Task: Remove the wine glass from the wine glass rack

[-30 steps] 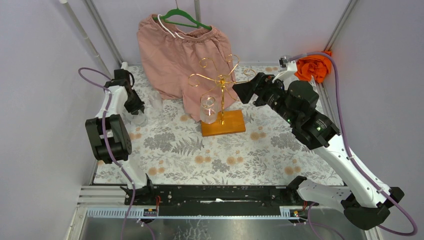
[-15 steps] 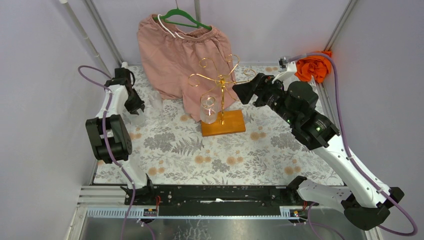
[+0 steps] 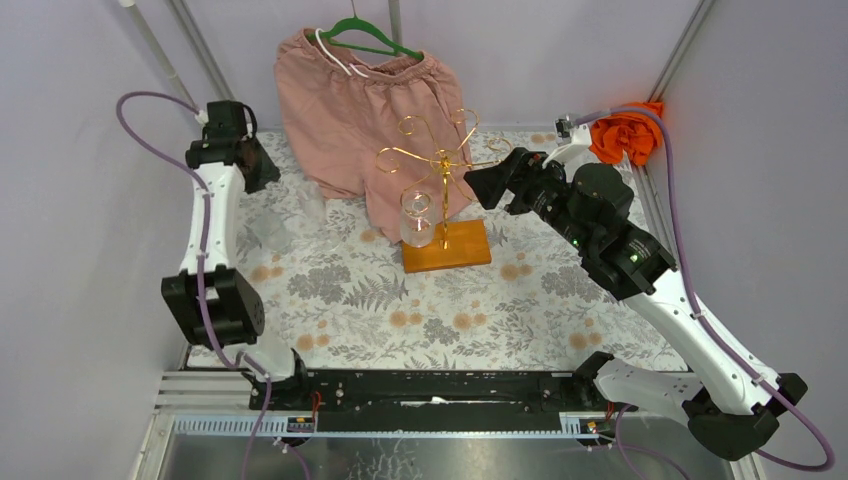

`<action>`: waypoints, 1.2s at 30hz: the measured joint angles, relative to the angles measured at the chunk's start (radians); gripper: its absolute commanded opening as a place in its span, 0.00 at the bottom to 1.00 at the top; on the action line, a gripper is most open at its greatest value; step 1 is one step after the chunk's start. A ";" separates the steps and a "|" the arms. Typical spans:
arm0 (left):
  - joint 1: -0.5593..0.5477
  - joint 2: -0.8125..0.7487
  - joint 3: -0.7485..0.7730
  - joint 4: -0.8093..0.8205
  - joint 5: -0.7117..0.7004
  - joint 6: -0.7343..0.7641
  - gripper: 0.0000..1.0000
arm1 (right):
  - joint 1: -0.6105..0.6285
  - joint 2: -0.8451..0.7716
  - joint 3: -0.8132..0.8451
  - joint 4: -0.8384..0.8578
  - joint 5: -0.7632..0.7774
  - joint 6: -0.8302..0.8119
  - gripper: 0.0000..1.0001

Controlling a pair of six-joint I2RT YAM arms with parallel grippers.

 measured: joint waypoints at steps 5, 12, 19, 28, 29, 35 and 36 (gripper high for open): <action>-0.075 -0.146 0.085 0.008 0.034 -0.031 0.41 | 0.000 0.000 -0.002 0.000 0.000 0.002 0.84; -0.196 -0.401 0.044 0.156 0.312 -0.154 0.44 | 0.000 -0.004 -0.002 0.000 0.000 0.002 0.83; -0.234 -0.561 -0.165 0.434 0.655 -0.360 0.46 | 0.000 0.001 -0.002 0.000 -0.074 0.023 0.75; -0.306 -0.552 -0.243 0.512 0.737 -0.402 0.47 | 0.001 0.044 -0.136 0.142 -0.312 0.202 0.70; -0.306 -0.552 -0.245 0.512 0.740 -0.401 0.47 | 0.001 0.048 -0.150 0.149 -0.321 0.217 0.70; -0.313 -0.553 -0.254 0.524 0.742 -0.401 0.47 | 0.005 0.047 -0.173 0.175 -0.357 0.264 0.70; -0.319 -0.552 -0.259 0.525 0.742 -0.401 0.47 | 0.007 0.043 -0.173 0.180 -0.358 0.267 0.70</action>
